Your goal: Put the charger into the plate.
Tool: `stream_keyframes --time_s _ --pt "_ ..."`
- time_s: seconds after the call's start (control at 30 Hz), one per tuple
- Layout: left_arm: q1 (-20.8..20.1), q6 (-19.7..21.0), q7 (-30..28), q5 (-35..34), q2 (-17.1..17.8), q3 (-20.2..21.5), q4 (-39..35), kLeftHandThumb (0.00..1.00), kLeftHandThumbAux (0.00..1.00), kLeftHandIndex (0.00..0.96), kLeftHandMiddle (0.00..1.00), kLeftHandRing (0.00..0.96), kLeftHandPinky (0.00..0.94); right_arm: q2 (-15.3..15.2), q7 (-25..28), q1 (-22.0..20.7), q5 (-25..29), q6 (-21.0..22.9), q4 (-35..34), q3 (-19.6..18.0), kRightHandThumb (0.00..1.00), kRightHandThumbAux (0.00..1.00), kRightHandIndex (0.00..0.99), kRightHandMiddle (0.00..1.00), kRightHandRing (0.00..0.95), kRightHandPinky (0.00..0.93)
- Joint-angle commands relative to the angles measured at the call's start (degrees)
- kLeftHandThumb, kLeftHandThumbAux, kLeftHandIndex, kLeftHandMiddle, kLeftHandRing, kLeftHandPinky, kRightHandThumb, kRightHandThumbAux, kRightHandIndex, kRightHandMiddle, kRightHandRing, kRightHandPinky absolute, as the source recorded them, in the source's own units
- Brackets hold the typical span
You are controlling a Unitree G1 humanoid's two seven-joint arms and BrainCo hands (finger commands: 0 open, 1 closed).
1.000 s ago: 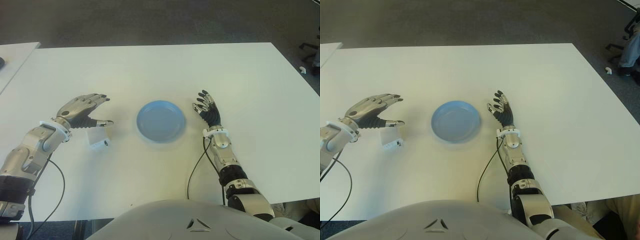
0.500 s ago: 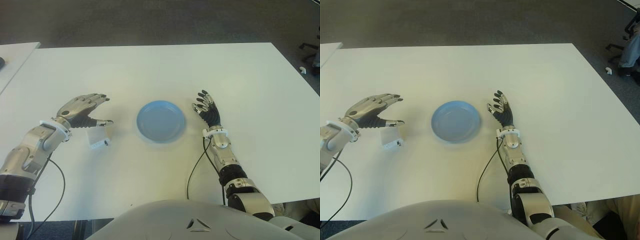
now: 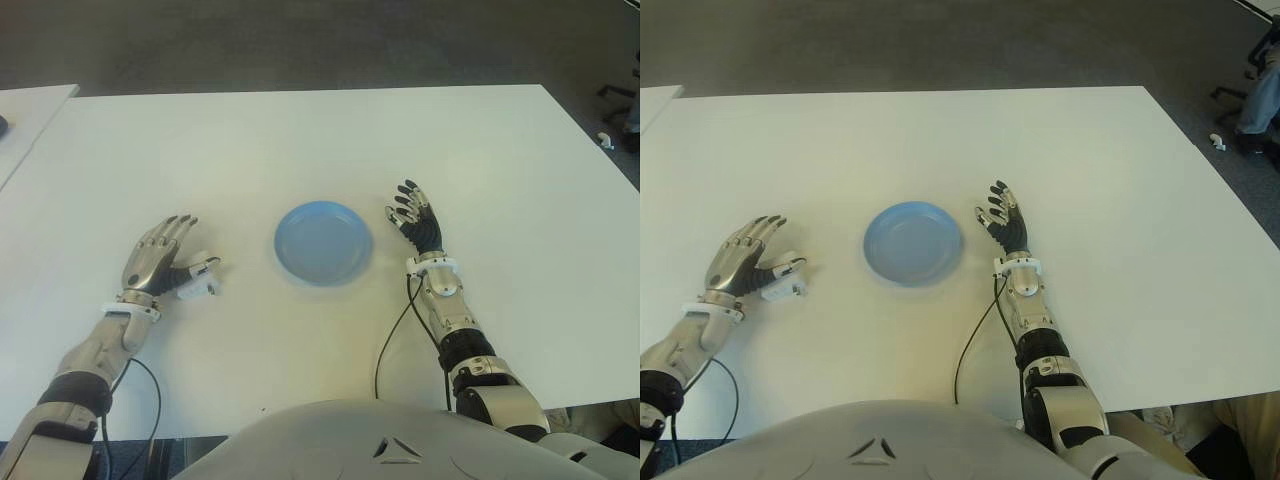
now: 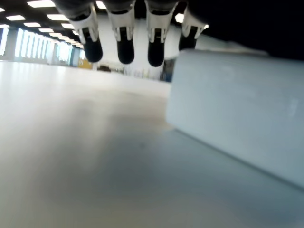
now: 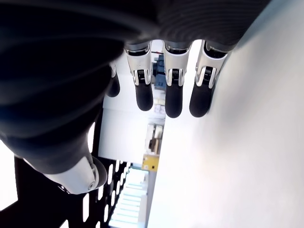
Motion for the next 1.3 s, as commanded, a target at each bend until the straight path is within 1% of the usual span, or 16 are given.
stream_keyframes --time_s 0.03,0.23,0.47,0.77,1.1,1.17,1.3 --pt "-2.8 -1.9 4.9 3.1 -1.5 -4.8 6.6 0.351 0.215 0.000 0.010 0.027 0.107 0.0 0.4 1.1 0.3 2.5 1.6 0.2 0.558 0.725 0.039 0.159 0.168 0.210" --pt "-5.7 -3.0 8.0 3.2 -2.9 -8.0 10.5 0.337 0.230 0.000 0.019 0.035 0.107 0.2 0.3 1.1 0.4 3.0 1.3 0.1 0.565 0.727 0.040 0.162 0.169 0.214" --pt "-9.0 -2.7 10.1 3.1 -5.5 -11.2 14.5 0.310 0.243 0.000 0.018 0.038 0.118 0.3 0.4 1.3 0.4 3.1 0.8 0.1 0.581 0.734 0.042 0.165 0.173 0.218" --pt "-10.2 -4.5 11.2 2.3 -6.5 -13.8 16.2 0.259 0.249 0.000 0.008 0.034 0.149 0.5 0.3 1.9 0.2 3.3 -0.1 0.4 0.574 0.733 0.041 0.162 0.173 0.216" --pt "-10.3 -4.7 9.9 1.7 -6.1 -15.0 14.4 0.228 0.241 0.000 0.000 0.035 0.149 0.8 0.3 2.4 0.4 4.4 -1.5 0.3 0.576 0.728 0.041 0.163 0.172 0.214" --pt "-10.7 -4.4 9.0 1.6 -5.5 -15.2 13.6 0.223 0.241 0.000 0.000 0.034 0.146 0.9 0.2 2.4 0.4 4.6 -1.6 0.3 0.572 0.726 0.040 0.163 0.173 0.215" --pt "-13.2 -2.9 4.7 1.8 -3.9 -15.2 10.3 0.222 0.247 0.008 0.005 0.041 0.152 0.9 0.2 2.3 0.2 4.8 -1.6 0.4 0.563 0.727 0.039 0.164 0.175 0.220"
